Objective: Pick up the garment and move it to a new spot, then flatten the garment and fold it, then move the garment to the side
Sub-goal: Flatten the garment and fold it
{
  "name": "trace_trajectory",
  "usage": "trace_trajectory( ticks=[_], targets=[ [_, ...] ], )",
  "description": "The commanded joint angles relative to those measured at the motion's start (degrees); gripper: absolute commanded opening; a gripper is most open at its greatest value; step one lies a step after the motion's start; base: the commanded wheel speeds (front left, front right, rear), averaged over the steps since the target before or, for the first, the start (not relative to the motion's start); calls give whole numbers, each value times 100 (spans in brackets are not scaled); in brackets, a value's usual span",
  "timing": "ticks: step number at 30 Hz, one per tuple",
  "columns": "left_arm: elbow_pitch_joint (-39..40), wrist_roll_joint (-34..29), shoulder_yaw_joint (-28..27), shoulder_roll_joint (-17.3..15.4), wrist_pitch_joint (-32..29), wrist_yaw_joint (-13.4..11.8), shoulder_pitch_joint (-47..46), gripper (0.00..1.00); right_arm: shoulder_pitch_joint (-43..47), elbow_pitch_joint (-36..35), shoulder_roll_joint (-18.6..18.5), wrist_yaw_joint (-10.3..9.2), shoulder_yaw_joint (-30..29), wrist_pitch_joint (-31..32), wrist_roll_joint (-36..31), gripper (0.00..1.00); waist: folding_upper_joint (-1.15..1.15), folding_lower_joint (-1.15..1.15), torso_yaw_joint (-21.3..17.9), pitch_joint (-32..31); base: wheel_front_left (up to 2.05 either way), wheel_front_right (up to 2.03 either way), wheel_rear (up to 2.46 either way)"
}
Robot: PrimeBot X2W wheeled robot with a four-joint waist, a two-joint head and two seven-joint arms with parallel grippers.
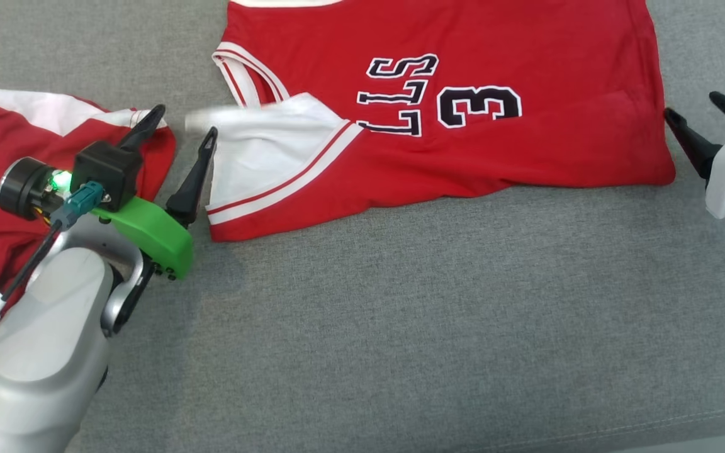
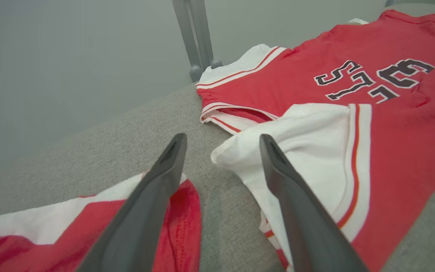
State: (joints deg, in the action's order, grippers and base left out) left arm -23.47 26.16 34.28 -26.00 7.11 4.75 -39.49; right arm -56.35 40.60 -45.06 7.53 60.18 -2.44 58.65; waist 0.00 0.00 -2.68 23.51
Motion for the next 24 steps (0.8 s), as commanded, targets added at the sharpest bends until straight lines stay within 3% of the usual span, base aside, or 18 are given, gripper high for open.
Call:
trace_trajectory(
  ticks=[1,6,9,16,19,24],
  targets=[
    [-86,52,-72,66,167,-92,-64,100,72,115,148,-8,-49,-242,-60,100,0,0,4,-128,0,0,0],
    [-209,250,-294,342,616,-316,263,100,238,387,400,-9,-320,-1131,-106,100,0,0,-12,-468,0,0,0],
    [-87,443,-588,512,755,-513,503,100,384,360,550,-8,-634,-1267,-273,100,0,0,-40,-647,0,0,0],
    [816,449,-1514,1083,804,-825,1274,100,1420,-774,999,-8,-3013,-1274,-1449,100,0,0,-80,-893,0,0,0],
    [1197,223,-1904,1409,800,-779,1611,100,2130,-1358,1373,-8,-3983,-1276,-2077,100,0,0,-76,-985,0,0,0],
    [1432,-138,-2336,1889,802,-625,2091,100,3081,-2034,2024,-7,-4968,-1276,-2755,100,0,0,-62,-1119,0,0,0]
  ],
)
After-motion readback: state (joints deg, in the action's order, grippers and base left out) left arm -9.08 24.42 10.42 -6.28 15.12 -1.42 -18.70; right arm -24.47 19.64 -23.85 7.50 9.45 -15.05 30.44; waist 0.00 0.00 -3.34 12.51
